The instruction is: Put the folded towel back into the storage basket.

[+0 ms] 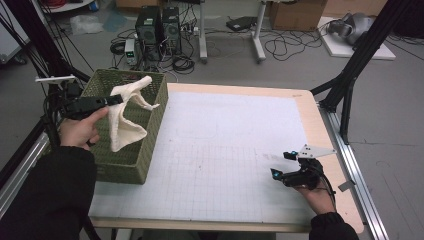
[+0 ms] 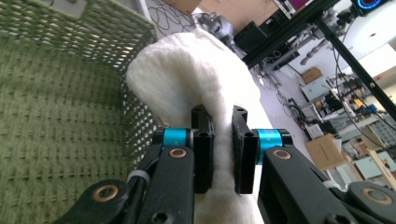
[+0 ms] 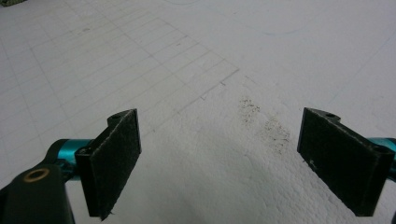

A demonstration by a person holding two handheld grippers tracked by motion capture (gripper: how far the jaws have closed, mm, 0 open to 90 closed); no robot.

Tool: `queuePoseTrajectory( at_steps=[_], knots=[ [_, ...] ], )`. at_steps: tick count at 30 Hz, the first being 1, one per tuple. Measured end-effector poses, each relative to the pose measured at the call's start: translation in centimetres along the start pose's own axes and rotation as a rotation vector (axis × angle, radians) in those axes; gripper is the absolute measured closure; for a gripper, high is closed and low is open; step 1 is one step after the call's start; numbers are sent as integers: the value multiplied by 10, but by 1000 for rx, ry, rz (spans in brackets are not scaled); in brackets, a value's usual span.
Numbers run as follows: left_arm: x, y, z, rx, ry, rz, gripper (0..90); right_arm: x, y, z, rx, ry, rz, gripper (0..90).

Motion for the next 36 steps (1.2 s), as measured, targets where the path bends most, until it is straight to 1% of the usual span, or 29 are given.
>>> queuePoseTrajectory(
  at_steps=[3, 4, 5, 6, 8, 10, 12, 13, 14, 16, 17, 20, 21, 25, 27, 28, 29, 31, 32, 33, 34, 35, 36],
  knots=[
    [1, 9, 3, 3, 6, -17, 818, 0, 0, 0, 0, 2, -1, 127],
    [1, 14, 5, 0, 15, -39, 818, 0, 0, 0, 0, 2, -2, 127],
    [1, 17, 5, 11, 12, -38, 818, -1, 0, 0, 1, 4, 0, 127],
    [2, 19, 5, 13, 7, -42, 818, -1, -1, 0, -1, 3, -1, 127],
    [2, 25, 8, 2, 30, -75, 818, -2, -1, 1, 1, 6, -5, 127],
    [0, 29, 9, 8, 29, -86, 818, -3, -1, 1, 0, 7, -5, 127],
    [-3, 35, 14, 2, 51, -111, 818, -4, -2, 1, -3, 5, -8, 128],
    [-5, 36, 16, 3, 58, -117, 818, -4, -2, 1, -3, 7, -9, 127],
    [-7, 40, 19, -6, 72, -135, 818, -4, -2, 1, -3, 9, -8, 127],
    [-12, 45, 24, 3, 87, -149, 818, -5, -2, 1, -3, 11, -10, 127],
    [-13, 48, 26, 2, 96, -162, 818, -5, -2, 1, -1, 11, -10, 128],
    [-20, 53, 32, 4, 125, -183, 818, -5, -2, 2, -4, 13, -13, 128],
    [-22, 54, 33, 9, 124, -187, 818, -5, -3, 2, 0, 13, -11, 127],
    [-28, 64, 41, 3, 156, -226, 818, -5, -3, 2, 0, 13, -12, 127],
    [-31, 70, 45, -3, 173, -252, 818, -5, -3, 2, -3, 12, -13, 127],
    [-31, 71, 46, -4, 178, -256, 817, -5, -4, 2, -2, 12, -12, 127],
    [-32, 73, 48, -4, 185, -268, 817, -5, -4, 2, -6, 10, -12, 127],
    [-32, 77, 50, -20, 207, -308, 817, -5, -4, 2, -3, 13, -11, 128],
    [-33, 79, 52, -42, 232, -338, 817, -5, -4, 2, -4, 15, -13, 128],
    [-33, 80, 54, -50, 255, -357, 817, -6, -3, 2, -3, 14, -13, 128],
    [-34, 82, 55, -54, 265, -371, 817, -6, -4, 2, 0, 14, -13, 128],
    [-35, 85, 58, -73, 294, -398, 817, -6, -4, 2, 1, 15, -13, 128],
    [-36, 86, 58, -76, 303, -409, 816, -6, -4, 2, 3, 15, -12, 128]
  ],
)
Point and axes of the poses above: each handheld gripper's, and its own axes: x roughly backward along the jaws, z roughly out of its underside, y roughly to its left, the point moved 10 cm from there along -x, roughly forward along the jaws, and after that the axes turned 2 degrees about -x, right-handed, at the moved point
